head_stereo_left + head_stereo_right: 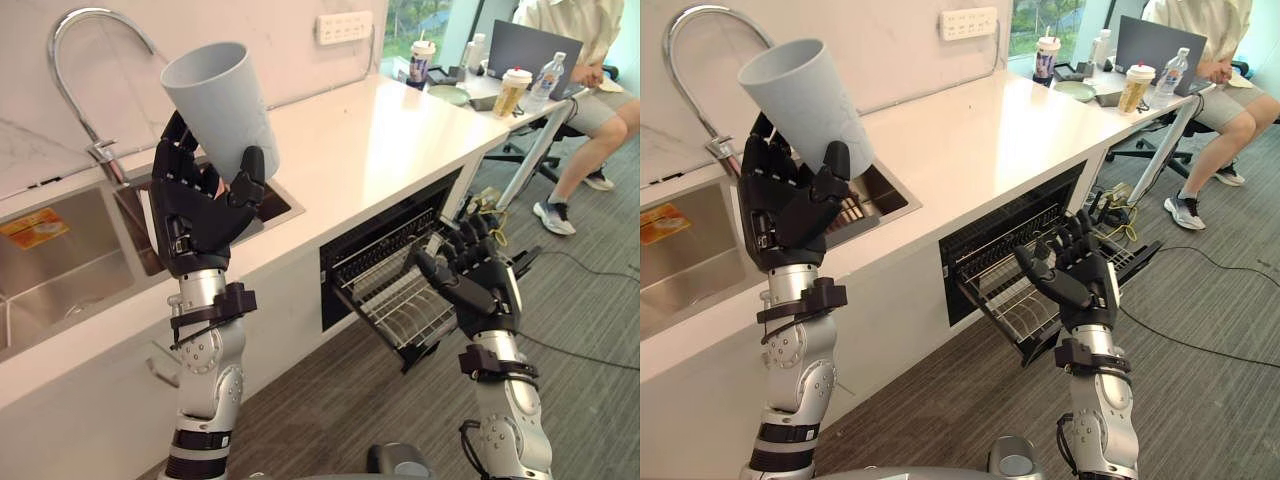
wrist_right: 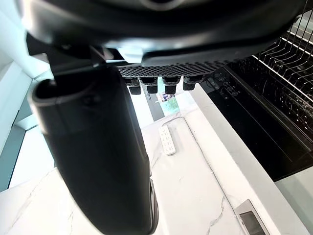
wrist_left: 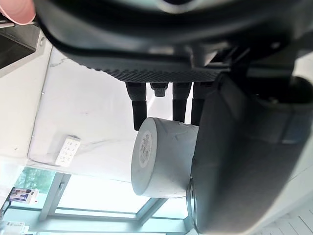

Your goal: Walk over to the sink, pick up the cup, carry it to the dishwasher, place the cup inside the dishwasher, then close the dishwasher door

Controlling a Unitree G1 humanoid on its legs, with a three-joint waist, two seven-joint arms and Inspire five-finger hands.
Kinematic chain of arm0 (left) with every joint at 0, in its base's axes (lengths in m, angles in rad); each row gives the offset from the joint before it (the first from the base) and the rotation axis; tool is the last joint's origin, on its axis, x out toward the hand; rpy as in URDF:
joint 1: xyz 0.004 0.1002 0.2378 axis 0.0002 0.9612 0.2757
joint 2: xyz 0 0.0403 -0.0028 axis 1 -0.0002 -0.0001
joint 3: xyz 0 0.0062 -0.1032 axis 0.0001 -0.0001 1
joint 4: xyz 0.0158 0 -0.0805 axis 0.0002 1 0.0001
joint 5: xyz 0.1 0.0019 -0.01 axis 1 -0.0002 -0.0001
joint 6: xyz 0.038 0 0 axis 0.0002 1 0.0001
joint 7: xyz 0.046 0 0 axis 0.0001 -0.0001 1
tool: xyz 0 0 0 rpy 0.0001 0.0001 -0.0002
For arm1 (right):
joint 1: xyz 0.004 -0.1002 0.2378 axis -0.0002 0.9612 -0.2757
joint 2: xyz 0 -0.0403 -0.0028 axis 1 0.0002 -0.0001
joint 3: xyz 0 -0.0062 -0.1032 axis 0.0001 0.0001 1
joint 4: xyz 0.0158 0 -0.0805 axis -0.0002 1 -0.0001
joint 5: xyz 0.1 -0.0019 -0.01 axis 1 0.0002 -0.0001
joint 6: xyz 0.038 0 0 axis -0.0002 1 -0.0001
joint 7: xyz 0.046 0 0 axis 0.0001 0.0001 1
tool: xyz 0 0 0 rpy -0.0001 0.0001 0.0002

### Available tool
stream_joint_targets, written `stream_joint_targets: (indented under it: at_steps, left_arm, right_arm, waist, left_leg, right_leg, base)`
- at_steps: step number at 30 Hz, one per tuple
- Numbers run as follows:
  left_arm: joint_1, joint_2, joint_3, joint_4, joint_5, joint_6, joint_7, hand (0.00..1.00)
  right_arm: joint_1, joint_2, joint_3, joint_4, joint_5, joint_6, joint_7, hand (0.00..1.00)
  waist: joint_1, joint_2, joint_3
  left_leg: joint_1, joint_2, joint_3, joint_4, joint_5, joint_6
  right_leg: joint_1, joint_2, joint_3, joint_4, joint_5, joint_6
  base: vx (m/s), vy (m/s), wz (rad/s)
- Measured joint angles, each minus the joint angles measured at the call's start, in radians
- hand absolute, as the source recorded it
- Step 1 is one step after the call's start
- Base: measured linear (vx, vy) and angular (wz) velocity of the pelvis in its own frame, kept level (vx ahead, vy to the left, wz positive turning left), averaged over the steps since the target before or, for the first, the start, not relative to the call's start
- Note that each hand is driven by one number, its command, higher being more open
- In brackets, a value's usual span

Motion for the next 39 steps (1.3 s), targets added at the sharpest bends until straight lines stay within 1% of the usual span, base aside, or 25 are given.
stream_joint_targets:
  at_steps: [1,2,3,4,5,6,7,8,9,10,12,14,15,17,18,20,21,22,24,27,31,35,37,39]
  left_arm:
    - [0.015,-0.007,0.005,0.003,0.000,0.000,0.008,0.00]
    - [0.050,-0.027,0.006,0.006,0.003,0.000,0.020,0.00]
    - [0.079,-0.037,0.004,0.006,0.018,0.001,0.030,0.00]
    - [0.089,-0.038,0.002,0.006,0.019,0.001,0.032,0.00]
    - [0.100,-0.037,-0.001,0.006,0.021,0.000,0.034,0.00]
    - [0.101,-0.037,-0.004,0.006,0.021,0.001,0.038,0.00]
    - [0.103,-0.037,-0.005,0.002,0.032,0.000,0.053,0.00]
    - [0.106,-0.036,-0.003,0.000,0.036,0.000,0.061,0.00]
    - [0.106,-0.027,-0.002,0.002,0.035,0.003,0.062,0.00]
    - [0.101,-0.020,-0.002,0.002,0.035,0.005,0.060,0.00]
    - [0.100,-0.017,-0.003,0.002,0.035,0.006,0.058,0.00]
    - [0.100,-0.019,-0.002,0.001,0.034,0.006,0.058,0.00]
    - [0.100,-0.019,-0.002,0.000,0.033,0.006,0.059,0.00]
    - [0.100,-0.019,-0.003,-0.004,0.033,0.006,0.057,0.00]
    - [0.100,-0.020,-0.005,-0.004,0.033,0.006,0.052,0.00]
    - [0.100,-0.024,-0.007,-0.004,0.023,0.007,0.033,0.00]
    - [0.101,-0.033,-0.013,-0.004,0.018,0.007,0.010,0.00]
    - [0.101,-0.035,-0.016,-0.004,0.019,0.007,0.007,0.00]
    - [0.100,-0.036,-0.048,-0.001,0.075,0.019,-0.009,0.00]
    - [0.096,-0.028,-0.102,0.012,0.150,0.027,-0.015,0.00]
    - [0.075,-0.024,-0.123,0.054,0.231,0.028,-0.001,0.00]
    - [0.064,0.005,-0.120,0.094,0.355,0.028,0.063,0.00]
    - [0.062,0.009,-0.119,0.095,0.410,0.026,0.084,0.00]
    - [0.057,0.012,-0.120,0.095,0.486,0.023,0.115,0.00]
  right_arm:
    - [0.000,-0.003,0.003,0.000,0.001,0.003,0.011,1.00]
    - [0.001,-0.010,0.010,0.001,0.011,0.004,0.027,1.00]
    - [0.000,-0.012,0.010,0.001,0.030,0.002,0.035,1.00]
    - [0.000,-0.011,0.011,0.001,0.036,-0.003,0.039,1.00]
    - [0.001,-0.009,0.016,0.001,0.036,-0.007,0.040,1.00]
    - [0.003,-0.010,0.021,0.001,0.036,-0.009,0.041,1.00]
    - [0.006,-0.020,0.042,0.001,0.034,-0.010,0.041,1.00]
    - [0.007,-0.031,0.063,0.001,0.028,-0.014,0.041,1.00]
    - [0.013,-0.030,0.084,0.002,0.012,-0.015,0.038,1.00]
    - [0.019,-0.029,0.097,-0.007,-0.013,-0.024,0.038,1.00]
    - [0.020,-0.027,0.105,-0.008,-0.030,-0.029,0.037,1.00]
    - [0.022,-0.027,0.105,-0.007,-0.046,-0.028,0.028,1.00]
    - [0.020,-0.027,0.105,-0.007,-0.049,-0.028,0.027,1.00]
    - [0.021,-0.028,0.105,-0.007,-0.050,-0.028,0.029,1.00]
    - [0.021,-0.028,0.104,-0.007,-0.049,-0.027,0.032,1.00]
    - [0.021,-0.026,0.094,-0.007,-0.027,-0.021,0.048,1.00]
    - [0.022,-0.029,0.086,-0.007,0.035,-0.004,0.079,1.00]
    - [0.022,-0.029,0.085,-0.007,0.045,-0.002,0.085,1.00]
    - [0.021,-0.030,0.087,-0.007,0.076,0.010,0.131,1.00]
    - [0.014,-0.034,0.090,-0.009,0.077,0.008,0.180,1.00]
    - [-0.010,-0.050,0.087,-0.025,0.148,0.012,0.241,1.00]
    - [-0.033,-0.074,0.088,-0.064,0.258,0.043,0.328,1.00]
    - [-0.046,-0.078,0.089,-0.079,0.295,0.054,0.347,1.00]
    - [-0.067,-0.079,0.101,-0.090,0.341,0.082,0.334,1.00]
  waist:
    - [0.004,0.005,0.008]
    - [0.016,0.006,0.022]
    - [0.029,0.007,0.028]
    - [0.029,0.007,0.031]
    - [0.039,0.009,0.031]
    - [0.047,0.009,0.031]
    - [0.056,0.023,0.025]
    - [0.057,0.035,0.021]
    - [0.056,0.025,0.016]
    - [0.053,0.016,0.011]
    - [0.054,0.013,0.009]
    - [0.055,0.013,0.009]
    - [0.056,0.012,0.008]
    - [0.055,0.012,0.002]
    - [0.051,0.012,-0.004]
    - [0.049,0.010,-0.005]
    - [0.050,0.010,-0.007]
    - [0.050,0.010,-0.008]
    - [0.052,0.011,-0.027]
    - [0.052,0.011,-0.046]
    - [0.052,0.010,-0.048]
    - [0.052,0.006,-0.058]
    - [0.054,0.002,-0.060]
    - [0.054,-0.003,-0.066]
  left_leg:
    - [-0.035,-0.002,-0.075,0.073,0.002,0.000]
    - [-0.056,-0.067,-0.160,0.121,-0.050,-0.075]
    - [-0.065,-0.155,-0.186,0.092,-0.097,-0.087]
    - [-0.081,-0.198,-0.195,0.067,-0.108,-0.082]
    - [-0.109,-0.264,-0.215,-0.006,-0.111,-0.079]
    - [-0.116,-0.288,-0.222,-0.059,-0.106,-0.082]
    - [-0.124,-0.310,-0.221,-0.187,-0.024,-0.076]
    - [-0.126,-0.311,-0.220,-0.218,0.097,-0.011]
    - [-0.118,-0.313,-0.207,-0.230,0.090,-0.011]
    - [-0.110,-0.333,-0.194,-0.277,0.103,-0.003]
    - [-0.074,-0.371,-0.169,-0.374,0.145,0.011]
    - [-0.017,-0.402,-0.164,-0.479,0.186,0.016]
    - [0.025,-0.412,-0.157,-0.549,0.211,0.014]
    - [0.047,-0.416,-0.154,-0.604,0.231,0.013]
    - [0.057,-0.415,-0.151,-0.641,0.245,0.013]
    - [0.058,-0.414,-0.148,-0.656,0.248,0.013]
    - [0.058,-0.413,-0.144,-0.664,0.249,0.014]
    - [0.058,-0.413,-0.143,-0.665,0.249,0.014]
    - [0.057,-0.414,-0.136,-0.676,0.249,0.015]
    - [0.053,-0.418,-0.132,-0.682,0.249,0.017]
    - [0.054,-0.422,-0.130,-0.684,0.250,0.022]
    - [0.054,-0.424,-0.125,-0.691,0.255,0.029]
    - [0.054,-0.425,-0.123,-0.700,0.258,0.033]
    - [0.053,-0.427,-0.121,-0.714,0.268,0.038]
  right_leg:
    - [0.026,0.015,0.014,-0.015,0.001,-0.011]
    - [0.068,0.021,0.050,-0.041,0.001,-0.023]
    - [0.106,0.015,0.085,-0.064,0.002,-0.029]
    - [0.123,0.014,0.096,-0.079,0.003,-0.030]
    - [0.144,0.012,0.118,-0.090,0.002,-0.029]
    - [0.145,0.013,0.129,-0.088,-0.001,-0.027]
    - [0.144,0.022,0.144,-0.071,-0.008,-0.007]
    - [0.146,0.038,0.160,-0.067,-0.017,0.000]
    - [0.147,0.029,0.168,-0.074,-0.020,0.003]
    - [0.135,0.006,0.161,-0.080,-0.022,0.013]
    - [0.125,-0.032,0.156,-0.093,-0.024,0.027]
    - [0.143,-0.056,0.147,-0.118,-0.023,0.035]
    - [0.157,-0.062,0.142,-0.137,-0.021,0.040]
    - [0.160,-0.062,0.142,-0.154,-0.019,0.041]
    - [0.160,-0.059,0.140,-0.173,-0.009,0.048]
    - [0.160,-0.057,0.135,-0.189,-0.001,0.056]
    - [0.160,-0.057,0.126,-0.204,0.009,0.069]
    - [0.160,-0.058,0.123,-0.207,0.010,0.071]
    - [0.160,-0.063,0.095,-0.231,0.025,0.090]
    - [0.161,-0.070,0.068,-0.249,0.038,0.102]
    - [0.161,-0.072,0.056,-0.251,0.044,0.104]
    - [0.158,-0.075,0.049,-0.255,0.049,0.098]
    - [0.157,-0.075,0.045,-0.265,0.056,0.090]
    - [0.155,-0.074,0.042,-0.278,0.064,0.079]
  base:
    - [0.20,-0.217,-0.66]
    - [0.20,-0.037,-0.80]
    - [0.20,-0.007,-0.80]
    - [0.21,-0.007,-0.72]
    - [0.17,0.005,-0.53]
    - [0.19,0.025,-0.72]
    - [0.15,0.031,-0.67]
    - [0.22,0.063,-0.61]
    - [0.23,0.056,-0.34]
    - [0.26,0.061,-0.17]
    - [0.18,0.033,-0.04]
    - [0.16,0.010,0.01]
    - [0.12,-0.019,-0.04]
    - [0.08,-0.047,-0.06]
    - [0.07,-0.051,-0.05]
    - [0.06,-0.033,-0.07]
    - [0.06,-0.022,-0.07]
    - [0.05,-0.003,-0.08]
    - [0.05,0.006,-0.05]
    - [0.02,0.009,-0.02]
    - [-0.01,0.003,0.00]
    - [-0.05,0.013,-0.02]
    - [-0.05,0.008,-0.02]
    - [-0.07,0.012,-0.03]
